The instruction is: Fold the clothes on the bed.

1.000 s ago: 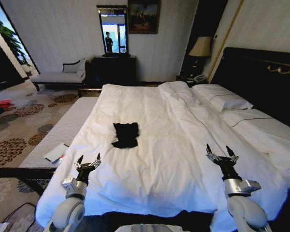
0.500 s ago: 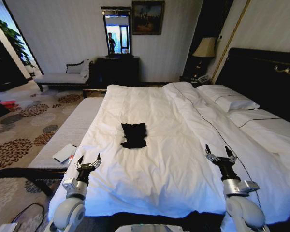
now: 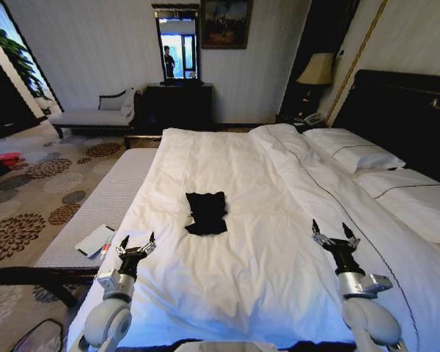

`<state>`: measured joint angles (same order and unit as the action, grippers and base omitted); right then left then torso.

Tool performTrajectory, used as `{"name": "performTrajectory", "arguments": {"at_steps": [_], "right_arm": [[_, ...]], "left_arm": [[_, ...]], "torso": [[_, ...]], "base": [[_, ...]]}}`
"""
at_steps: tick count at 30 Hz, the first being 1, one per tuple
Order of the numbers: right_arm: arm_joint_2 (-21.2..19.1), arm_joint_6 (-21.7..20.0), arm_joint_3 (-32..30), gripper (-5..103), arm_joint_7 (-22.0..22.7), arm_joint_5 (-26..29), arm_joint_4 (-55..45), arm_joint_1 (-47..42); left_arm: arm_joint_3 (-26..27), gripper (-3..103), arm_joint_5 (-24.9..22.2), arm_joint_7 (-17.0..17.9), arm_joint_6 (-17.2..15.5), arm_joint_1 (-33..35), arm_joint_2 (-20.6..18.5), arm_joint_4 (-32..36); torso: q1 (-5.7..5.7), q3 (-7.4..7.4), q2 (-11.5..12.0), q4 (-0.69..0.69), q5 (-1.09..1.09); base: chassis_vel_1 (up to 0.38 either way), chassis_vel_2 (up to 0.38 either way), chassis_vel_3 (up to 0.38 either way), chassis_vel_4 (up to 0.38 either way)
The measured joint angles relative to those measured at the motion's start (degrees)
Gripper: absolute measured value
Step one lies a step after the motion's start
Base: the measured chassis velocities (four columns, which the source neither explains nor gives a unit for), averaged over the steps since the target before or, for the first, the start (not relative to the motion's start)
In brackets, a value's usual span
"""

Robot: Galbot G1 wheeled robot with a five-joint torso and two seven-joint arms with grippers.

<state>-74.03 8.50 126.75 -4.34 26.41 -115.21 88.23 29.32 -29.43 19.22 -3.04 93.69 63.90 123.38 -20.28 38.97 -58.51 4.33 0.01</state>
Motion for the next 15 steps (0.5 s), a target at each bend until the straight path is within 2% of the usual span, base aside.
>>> {"name": "performTrajectory", "arguments": {"at_steps": [10, 13, 14, 15], "right_arm": [[1.80, -0.83, 0.64, 100, -0.01, 1.93, -2.07, -0.63], [5.13, -4.03, 1.64, 100, 0.21, 5.29, -4.14, -0.81], [5.13, -4.03, 1.64, 100, 0.21, 5.29, -4.14, -0.81], [6.87, -5.84, 2.11, 100, 0.58, 7.70, -4.78, -0.61]], "left_arm": [[-0.13, 100, -0.25, 0.54, -0.96, -1.38, -1.28, -0.04], [-0.29, 100, -0.89, 0.61, -1.27, -2.11, -1.77, -0.04], [-0.29, 100, -0.89, 0.61, -1.27, -2.11, -1.77, -0.04], [-0.25, 100, -1.16, 0.60, -1.38, -2.25, -2.11, -0.04]], "torso": [[-0.02, 0.00, 0.00, -0.02, -0.03], [-0.02, 0.00, 0.00, 0.01, -0.02], [-0.02, 0.00, 0.00, 0.01, -0.02], [-0.02, 0.00, 0.00, 0.00, 0.02]], "base": [[0.059, 0.108, -0.062, -0.093], [0.000, 0.000, 0.000, 0.000], [0.000, 0.000, 0.000, 0.000], [0.000, 0.000, 0.000, 0.000]]}}
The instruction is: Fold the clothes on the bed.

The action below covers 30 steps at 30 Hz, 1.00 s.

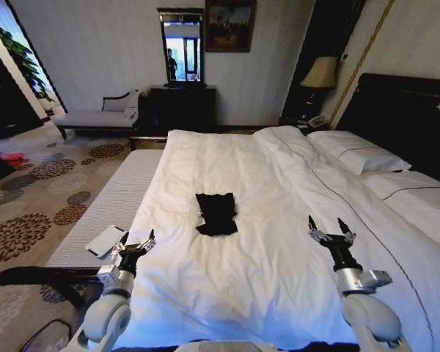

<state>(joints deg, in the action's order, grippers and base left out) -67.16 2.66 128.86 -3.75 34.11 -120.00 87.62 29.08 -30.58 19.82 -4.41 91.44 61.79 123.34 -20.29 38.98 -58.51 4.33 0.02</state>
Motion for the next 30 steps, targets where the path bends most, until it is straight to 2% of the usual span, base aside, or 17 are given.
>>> {"name": "performTrajectory", "arguments": {"at_steps": [3, 4, 8, 11, 14, 16, 20, 21, 23, 26, 27, 30], "right_arm": [[5.45, -4.65, 0.76, 100, 0.48, 6.56, -0.60, 1.11], [5.45, -4.65, 0.76, 100, 0.48, 6.56, -0.60, 1.11], [12.91, -7.02, 2.05, 100, 0.68, 11.66, 1.20, 4.15], [14.91, -7.08, 2.58, 100, 0.80, 12.62, 2.28, 5.81], [15.36, -7.08, 2.79, 100, 0.85, 12.34, 2.68, 6.31], [15.14, -7.00, 2.79, 100, 0.76, 11.94, 2.67, 5.98], [13.67, -6.39, 2.48, 100, 0.25, 10.51, 2.71, 4.36], [13.67, -6.39, 2.48, 100, 0.25, 10.51, 2.71, 4.36], [13.05, -5.88, 2.29, 100, -0.23, 9.35, 3.05, 3.55], [12.14, -5.41, 2.18, 100, -0.66, 8.13, 3.32, 2.62], [12.14, -5.41, 2.18, 100, -0.66, 8.13, 3.32, 2.62], [11.51, -5.14, 2.19, 100, -0.86, 7.01, 3.49, 2.04]], "left_arm": [[0.29, 100, -0.76, -0.08, -0.26, -0.65, -1.30, -0.14], [0.29, 100, -0.76, -0.08, -0.26, -0.65, -1.30, -0.14], [-0.52, 100, -2.30, 0.27, -1.18, -3.36, -3.28, -1.53], [-2.02, 100, -4.29, 1.05, -2.18, -6.02, -4.59, -2.54], [-4.63, 100, -8.73, 2.26, -3.81, -10.86, -6.90, -4.21], [-5.64, 100, -10.03, 2.58, -4.21, -12.65, -7.78, -4.93], [-11.26, 100, -14.22, 3.54, -5.36, -21.39, -10.51, -7.87], [-11.26, 100, -14.22, 3.54, -5.36, -21.39, -10.51, -7.87], [-15.08, 100, -16.23, 4.33, -6.05, -26.41, -10.95, -9.51], [-22.87, 100, -20.12, 7.70, -7.68, -36.04, -10.11, -12.63], [-22.87, 100, -20.12, 7.70, -7.68, -36.04, -10.11, -12.63], [-29.48, 100, -24.12, 13.56, -10.15, -45.51, -7.32, -16.59]], "torso": [[0.00, 0.00, 0.00, 0.00, 0.01], [0.00, 0.00, 0.00, 0.00, 0.01], [-0.01, 0.01, 0.00, -0.03, -0.04], [-0.01, 0.01, 0.01, -0.04, -0.03], [-0.01, 0.01, 0.01, 0.00, -0.01], [-0.01, 0.01, 0.01, 0.01, -0.01], [-0.01, 0.01, 0.01, -0.02, -0.01], [-0.01, 0.01, 0.01, -0.02, -0.01], [-0.01, 0.01, 0.00, -0.01, -0.03], [-0.01, 0.01, 0.01, -0.01, -0.02], [-0.01, 0.01, 0.01, -0.01, -0.02], [-0.02, 0.01, 0.01, 0.03, -0.02]], "base": [[0.000, 0.000, 0.000, 0.000], [0.000, 0.000, 0.000, 0.000], [0.000, 0.000, 0.000, 0.000], [0.000, 0.000, 0.000, 0.000], [0.000, 0.000, 0.000, 0.000], [0.000, 0.000, 0.000, 0.000], [0.000, 0.000, 0.000, 0.000], [0.000, 0.000, 0.000, 0.000], [0.000, 0.000, 0.000, 0.000], [0.000, 0.000, 0.000, 0.000], [0.000, 0.000, 0.000, 0.000], [0.000, 0.000, 0.000, 0.000]]}}
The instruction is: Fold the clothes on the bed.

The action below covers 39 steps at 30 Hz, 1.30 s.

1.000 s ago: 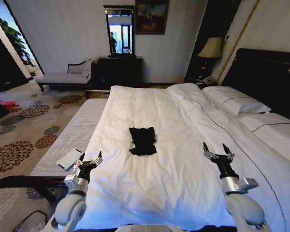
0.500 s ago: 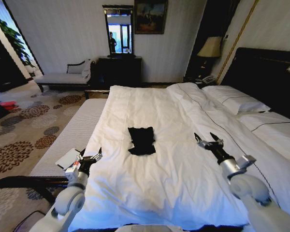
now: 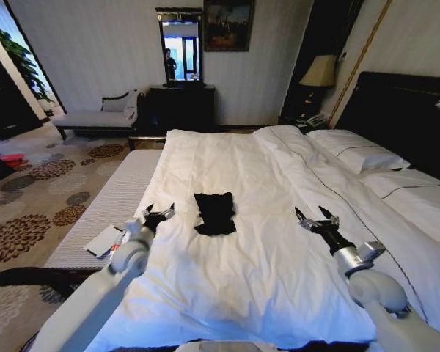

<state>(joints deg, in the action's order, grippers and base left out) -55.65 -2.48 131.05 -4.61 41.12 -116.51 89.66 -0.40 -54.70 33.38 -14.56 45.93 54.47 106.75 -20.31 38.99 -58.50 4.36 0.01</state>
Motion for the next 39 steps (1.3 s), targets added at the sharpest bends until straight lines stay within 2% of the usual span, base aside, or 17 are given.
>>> {"name": "performTrajectory", "arguments": {"at_steps": [1, 2, 5, 6, 9, 15, 23, 24, 27, 39], "right_arm": [[-0.15, 0.05, 0.00, 100, -0.04, -0.21, 0.01, -0.16], [-0.15, 0.05, 0.00, 100, -0.04, -0.21, 0.01, -0.16], [-0.63, 0.34, -0.31, 100, -0.29, -0.59, 0.04, -0.78], [-0.63, 0.34, -0.31, 100, -0.29, -0.59, 0.04, -0.78], [-0.91, 0.71, -0.72, 100, -0.71, -0.75, 0.33, -1.38], [-1.19, 1.11, -0.91, 100, -1.07, -0.83, 0.69, -1.66], [-1.80, 1.61, -1.63, 100, -1.50, -0.94, 1.07, -2.43], [-1.80, 1.61, -1.63, 100, -1.50, -0.94, 1.07, -2.43], [-2.12, 1.80, -2.18, 100, -1.62, -0.93, 1.16, -2.89], [-2.12, 2.10, -3.02, 100, -1.78, -0.68, 0.87, -3.48]], "left_arm": [[-1.32, 100, -0.95, 1.78, -0.76, -2.00, 0.91, -1.26], [-1.32, 100, -0.95, 1.78, -0.76, -2.00, 0.91, -1.26], [-4.28, 100, -3.45, 7.06, -2.97, -6.94, 4.50, -6.52], [-4.28, 100, -3.45, 7.06, -2.97, -6.94, 4.50, -6.52], [-5.78, 100, -5.61, 9.90, -4.55, -9.46, 7.44, -10.42], [-7.44, 99, -5.57, 9.89, -4.47, -12.18, 12.08, -16.19], [-7.22, 96, -3.76, 8.71, -2.14, -15.59, 22.68, -26.21], [-7.22, 96, -3.76, 8.71, -2.14, -15.59, 22.68, -26.21], [-6.34, 94, -2.07, 8.42, -1.71, -16.61, 25.88, -30.24], [-2.96, 93, -1.78, 9.26, -1.71, -19.60, 28.47, -36.85]], "torso": [[0.00, 0.00, 0.00, 0.00, 0.01], [0.00, 0.00, 0.00, 0.00, 0.01], [0.00, 0.00, 0.00, -0.05, 0.00], [0.00, 0.00, 0.00, -0.05, 0.00], [0.00, 0.00, 0.00, -0.05, -0.01], [0.00, -0.01, 0.00, -0.04, 0.00], [0.00, -0.01, 0.00, -0.03, 0.00], [0.00, -0.01, 0.00, -0.03, 0.00], [0.00, -0.01, 0.00, -0.02, 0.01], [0.01, -0.01, 0.00, -0.04, 0.00]], "base": [[0.000, 0.000, 0.000, 0.000], [0.000, 0.000, 0.000, 0.000], [0.000, 0.000, 0.000, 0.000], [0.000, 0.000, 0.000, 0.000], [0.000, 0.000, 0.000, 0.000], [0.000, 0.000, 0.000, 0.000], [0.000, 0.000, 0.000, 0.000], [0.000, 0.000, 0.000, 0.000], [0.000, 0.000, 0.000, 0.000], [0.000, 0.000, 0.000, 0.000]]}}
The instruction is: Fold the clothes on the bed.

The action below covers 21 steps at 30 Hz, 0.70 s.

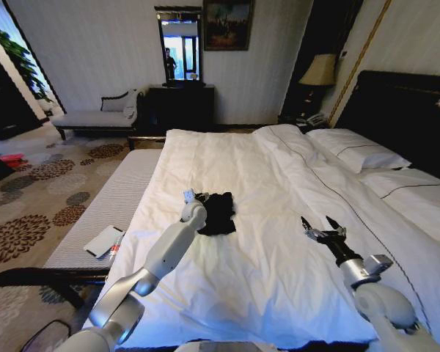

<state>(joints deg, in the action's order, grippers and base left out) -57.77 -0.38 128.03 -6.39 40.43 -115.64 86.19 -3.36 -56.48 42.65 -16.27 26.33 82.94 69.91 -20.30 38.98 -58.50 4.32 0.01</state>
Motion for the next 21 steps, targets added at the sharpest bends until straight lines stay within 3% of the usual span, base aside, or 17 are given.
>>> {"name": "performTrajectory", "arguments": {"at_steps": [3, 12, 18, 21], "right_arm": [[0.02, -0.02, 0.03, 100, 0.11, 0.33, -0.34, 0.09], [0.05, -0.25, -0.34, 100, 0.40, 1.13, -1.18, -0.03], [-0.15, -0.48, -0.80, 100, 0.81, 1.55, -2.20, -0.29], [-0.15, -0.79, -1.19, 100, 1.08, 1.94, -3.02, -0.47]], "left_arm": [[0.23, 86, -0.76, -0.09, -0.46, -0.35, -0.02, -1.30], [0.98, 83, -1.87, -1.49, -0.99, -2.18, 0.68, -4.99], [0.97, 57, -1.10, -1.33, -0.93, -2.04, 1.16, -6.56], [1.04, 52, -0.81, -1.49, -0.86, -1.52, 1.19, -6.79]], "torso": [[0.00, 0.00, 0.00, 0.00, -0.01], [0.00, 0.00, 0.00, 0.02, -0.01], [0.00, 0.00, -0.01, 0.01, 0.00], [0.00, 0.00, 0.00, -0.01, -0.01]], "base": [[0.000, 0.000, 0.000, 0.000], [0.000, 0.000, 0.000, 0.000], [0.000, 0.000, 0.000, 0.000], [0.000, 0.000, 0.000, 0.000]]}}
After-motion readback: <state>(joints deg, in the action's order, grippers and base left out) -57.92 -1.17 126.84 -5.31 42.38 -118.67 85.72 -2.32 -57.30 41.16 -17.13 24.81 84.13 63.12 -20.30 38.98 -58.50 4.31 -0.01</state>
